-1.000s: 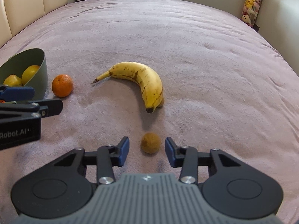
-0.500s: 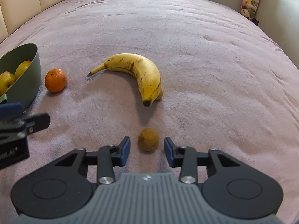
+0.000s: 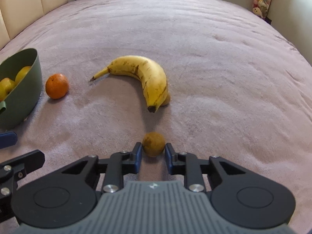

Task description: Organize fruits

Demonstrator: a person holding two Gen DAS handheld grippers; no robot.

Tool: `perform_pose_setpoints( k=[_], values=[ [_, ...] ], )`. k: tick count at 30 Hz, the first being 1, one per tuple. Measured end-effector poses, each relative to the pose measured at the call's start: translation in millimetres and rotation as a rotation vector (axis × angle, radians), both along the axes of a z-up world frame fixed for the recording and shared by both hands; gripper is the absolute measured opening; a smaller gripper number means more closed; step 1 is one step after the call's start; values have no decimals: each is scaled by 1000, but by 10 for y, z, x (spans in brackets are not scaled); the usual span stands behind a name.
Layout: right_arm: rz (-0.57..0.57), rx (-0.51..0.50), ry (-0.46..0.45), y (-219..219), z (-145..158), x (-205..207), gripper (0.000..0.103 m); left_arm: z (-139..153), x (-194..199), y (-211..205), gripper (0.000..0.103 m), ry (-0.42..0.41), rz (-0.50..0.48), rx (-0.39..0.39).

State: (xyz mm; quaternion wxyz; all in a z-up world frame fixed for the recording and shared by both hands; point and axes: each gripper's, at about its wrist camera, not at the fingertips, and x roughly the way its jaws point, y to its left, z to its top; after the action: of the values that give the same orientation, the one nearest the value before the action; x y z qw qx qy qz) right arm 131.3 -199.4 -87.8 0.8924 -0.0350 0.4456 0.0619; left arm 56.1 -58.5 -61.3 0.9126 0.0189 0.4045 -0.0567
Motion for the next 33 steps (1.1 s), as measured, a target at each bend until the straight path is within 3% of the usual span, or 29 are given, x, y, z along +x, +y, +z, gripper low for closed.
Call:
perform_pose_setpoints(
  k=[4, 9, 12, 19, 25, 33],
  values=[
    [-77, 106, -28, -263, 327, -48, 22, 72, -12, -39, 71, -16, -43, -32],
    [-151, 72, -62, -549, 546, -246, 22, 102, -52, -229, 60, 5, -183, -93],
    [-178, 48, -65, -659, 572, -379, 22, 101, -107, -399, 59, 8, -274, -88],
    [-238, 38, -39, -952, 580, -767, 22, 80, -167, -644, 58, 19, -364, -87],
    [-216, 55, -5, -996, 516, -1013, 22, 24, -257, -641, 57, 52, -354, -28],
    [-140, 82, -8, -882, 382, -1016, 22, 67, -240, -147, 57, 66, -161, 28]
  ],
)
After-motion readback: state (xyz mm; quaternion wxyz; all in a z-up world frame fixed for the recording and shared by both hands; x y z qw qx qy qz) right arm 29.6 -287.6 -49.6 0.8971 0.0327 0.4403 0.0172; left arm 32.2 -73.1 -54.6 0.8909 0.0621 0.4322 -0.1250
